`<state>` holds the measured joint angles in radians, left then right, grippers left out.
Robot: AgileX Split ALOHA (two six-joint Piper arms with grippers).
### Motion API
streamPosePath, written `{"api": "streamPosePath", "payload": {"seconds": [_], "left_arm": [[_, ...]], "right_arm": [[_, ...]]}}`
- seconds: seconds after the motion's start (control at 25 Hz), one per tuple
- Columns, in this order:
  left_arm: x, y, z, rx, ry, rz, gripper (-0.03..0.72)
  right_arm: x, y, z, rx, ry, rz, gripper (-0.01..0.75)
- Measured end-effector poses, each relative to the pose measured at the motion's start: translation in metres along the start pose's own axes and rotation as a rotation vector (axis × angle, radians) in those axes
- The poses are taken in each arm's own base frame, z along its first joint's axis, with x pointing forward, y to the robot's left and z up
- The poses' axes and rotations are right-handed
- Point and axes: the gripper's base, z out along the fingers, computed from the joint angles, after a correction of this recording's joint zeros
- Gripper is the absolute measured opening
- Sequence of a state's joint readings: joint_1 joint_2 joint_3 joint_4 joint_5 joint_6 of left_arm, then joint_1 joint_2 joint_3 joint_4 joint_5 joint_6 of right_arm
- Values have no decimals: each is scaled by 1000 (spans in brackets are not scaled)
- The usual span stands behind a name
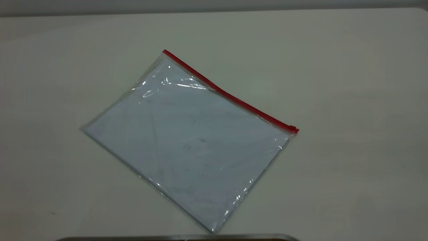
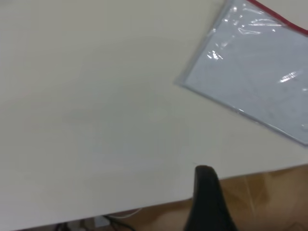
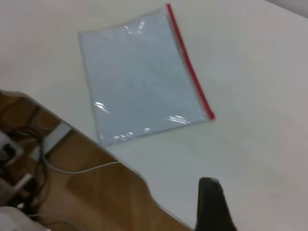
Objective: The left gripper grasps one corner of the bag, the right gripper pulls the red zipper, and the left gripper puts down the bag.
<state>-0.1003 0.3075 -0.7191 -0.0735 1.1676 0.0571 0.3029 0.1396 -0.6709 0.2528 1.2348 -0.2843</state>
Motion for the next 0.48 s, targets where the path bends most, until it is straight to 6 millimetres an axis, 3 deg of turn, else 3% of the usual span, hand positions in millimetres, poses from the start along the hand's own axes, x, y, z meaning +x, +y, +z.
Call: {"api": "streamPosePath", "payload": {"seconds": [0.28,0.48], "left_arm": [[33,-2,26,27,63,-11,581],[39,-5,35,62,93,2,581]], "right_arm": [[30,-3,14,69,-15,-26,507],[38,-6,27,76,1,-30,507]]}}
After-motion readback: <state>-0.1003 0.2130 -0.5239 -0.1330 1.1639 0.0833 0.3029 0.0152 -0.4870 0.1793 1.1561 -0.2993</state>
